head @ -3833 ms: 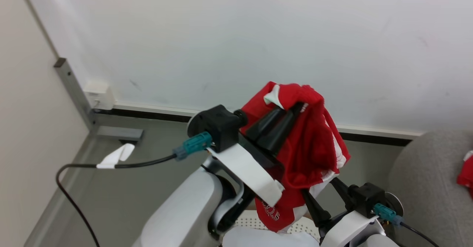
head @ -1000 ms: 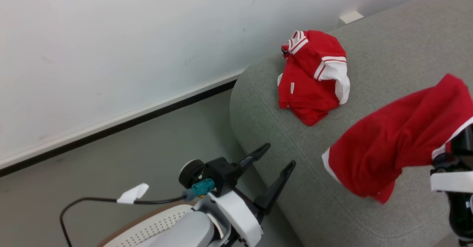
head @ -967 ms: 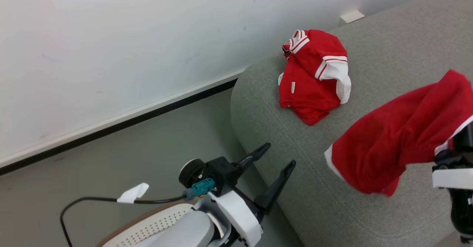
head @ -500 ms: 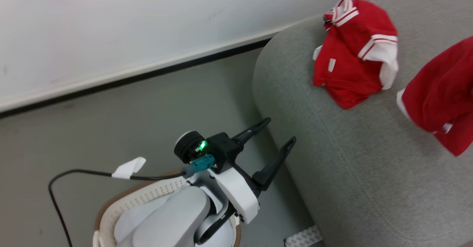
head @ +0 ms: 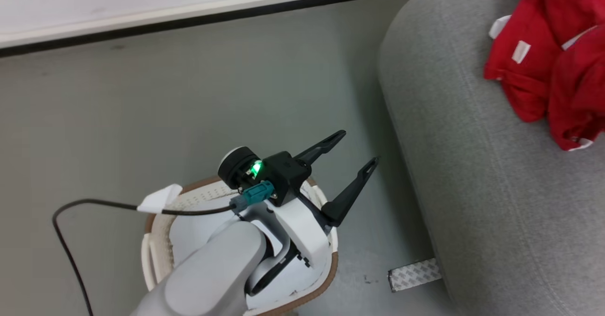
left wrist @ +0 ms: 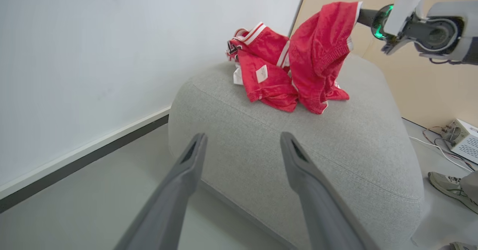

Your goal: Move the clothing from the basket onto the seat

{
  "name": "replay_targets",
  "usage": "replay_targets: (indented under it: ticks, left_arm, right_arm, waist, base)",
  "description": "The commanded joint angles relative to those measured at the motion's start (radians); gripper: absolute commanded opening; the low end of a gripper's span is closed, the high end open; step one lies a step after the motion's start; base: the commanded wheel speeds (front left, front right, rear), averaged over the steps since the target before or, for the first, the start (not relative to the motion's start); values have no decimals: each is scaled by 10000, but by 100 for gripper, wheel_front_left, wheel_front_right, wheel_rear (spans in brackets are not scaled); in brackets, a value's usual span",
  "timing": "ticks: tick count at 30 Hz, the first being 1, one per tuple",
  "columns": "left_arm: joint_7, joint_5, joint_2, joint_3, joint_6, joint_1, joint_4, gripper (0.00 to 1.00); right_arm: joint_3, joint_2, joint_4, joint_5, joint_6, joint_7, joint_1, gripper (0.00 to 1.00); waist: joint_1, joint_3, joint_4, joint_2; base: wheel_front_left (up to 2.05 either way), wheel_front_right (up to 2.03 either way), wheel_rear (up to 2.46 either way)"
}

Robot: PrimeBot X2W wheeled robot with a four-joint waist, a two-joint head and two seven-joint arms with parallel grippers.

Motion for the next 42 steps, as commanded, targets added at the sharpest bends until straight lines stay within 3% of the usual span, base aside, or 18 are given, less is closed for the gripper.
replay_targets:
  ticks: [1,6,11,12,13,14,15,19,28,34,42]
  left_arm:
    - [-48,47,8,3,-3,-131,24,100]
    - [-211,-46,14,29,28,-129,205,100]
    - [-361,-151,40,91,109,36,420,100]
    - [-388,-161,40,113,151,85,468,100]
    - [-396,-212,40,119,177,128,509,100]
    - [-429,-246,44,147,196,177,561,100]
    - [-467,-288,32,172,231,218,589,100]
    - [-615,-568,18,303,334,559,808,100]
    - [-1001,-1413,97,1028,689,1651,875,100]
    - [-1150,-1831,405,1773,1044,2396,635,100]
    - [-1217,-2028,897,2781,1534,3211,98,100]
  right_arm:
    - [91,-60,299,-99,-23,182,-177,0]
    - [728,-207,2247,-259,-23,1280,-332,0]
    - [1162,-176,3069,24,-23,1909,-381,0]
    - [1252,-208,3104,75,-23,1956,-399,10]
    - [1340,-241,3129,135,-23,2009,-408,38]
    - [1459,-263,3146,162,-23,2026,-398,79]
    - [1575,-266,3111,215,-23,2038,-397,100]
    - [2237,-162,2904,571,-23,2603,-99,100]
    - [3621,-903,1552,928,-23,2759,435,100]
    - [4187,-1212,72,1347,-23,2687,830,100]
    - [4120,-1503,-1842,1755,-23,2152,1372,100]
  waist:
    - [-3,197,230,0]
    - [-3,180,446,0]
    - [-3,-101,466,0]
    - [-3,-177,440,0]
    - [-3,-261,404,0]
    - [-3,-371,357,0]
    - [-3,-474,310,0]
    - [-3,-1101,58,0]
    - [-3,-2682,-215,0]
    - [-3,-3656,39,0]
    - [-3,-4327,638,0]
  base:
    - [0,0,0]
    - [0,0,0]
    - [0,0,0]
    - [0,0,0]
    - [0,0,0]
    - [0,0,0]
    - [0,0,0]
    - [0,0,0]
    - [0,0,0]
    - [0,0,0]
    - [0,0,0]
